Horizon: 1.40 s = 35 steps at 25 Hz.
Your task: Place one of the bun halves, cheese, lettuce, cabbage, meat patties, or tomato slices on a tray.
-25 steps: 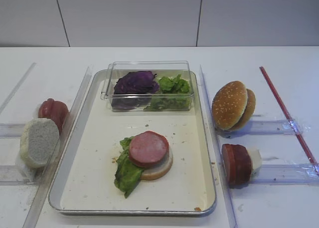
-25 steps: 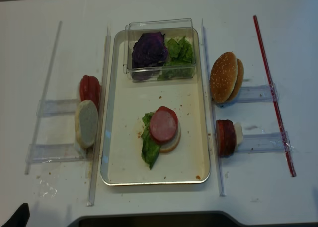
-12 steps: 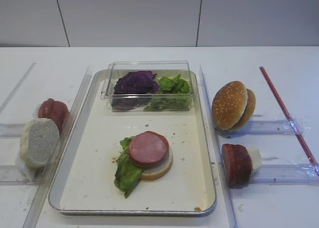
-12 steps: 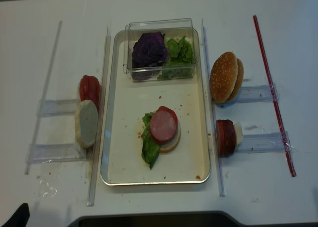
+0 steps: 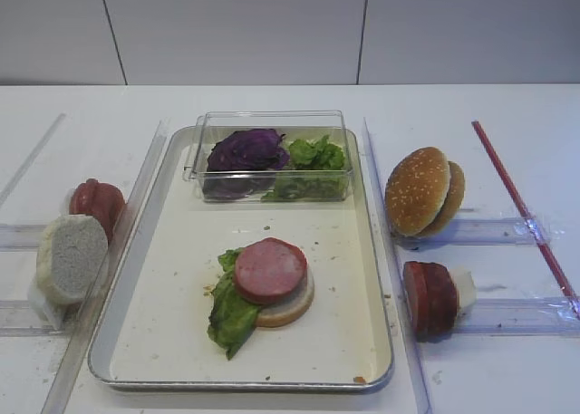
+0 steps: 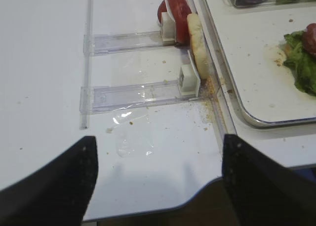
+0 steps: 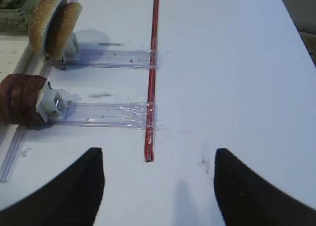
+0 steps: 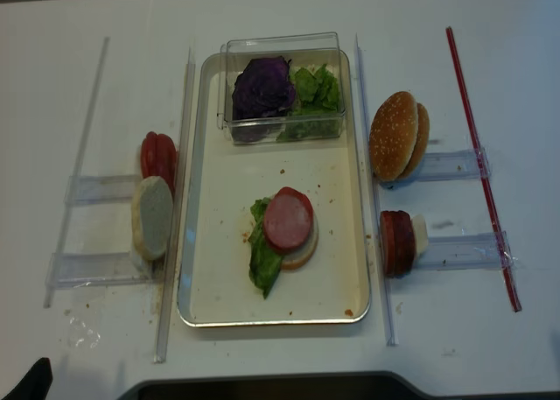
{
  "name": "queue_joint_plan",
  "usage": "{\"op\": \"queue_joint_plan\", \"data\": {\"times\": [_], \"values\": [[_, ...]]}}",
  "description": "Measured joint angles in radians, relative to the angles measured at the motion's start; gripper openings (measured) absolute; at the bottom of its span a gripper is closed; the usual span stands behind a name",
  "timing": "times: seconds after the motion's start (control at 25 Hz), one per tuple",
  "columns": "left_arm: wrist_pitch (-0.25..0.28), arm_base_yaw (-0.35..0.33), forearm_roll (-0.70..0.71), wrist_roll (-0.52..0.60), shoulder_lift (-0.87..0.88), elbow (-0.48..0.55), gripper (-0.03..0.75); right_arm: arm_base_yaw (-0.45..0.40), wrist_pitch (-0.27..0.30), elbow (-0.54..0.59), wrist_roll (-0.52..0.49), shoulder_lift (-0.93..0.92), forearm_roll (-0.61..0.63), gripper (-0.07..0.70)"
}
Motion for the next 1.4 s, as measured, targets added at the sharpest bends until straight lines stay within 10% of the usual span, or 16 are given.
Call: {"op": "queue_joint_plan", "data": {"times": [1.4], "values": [[0.0,0.0,0.0,0.0,0.0,0.0,0.482,0.0,0.0,0.0,0.001,0.0,0.0,0.493]]}}
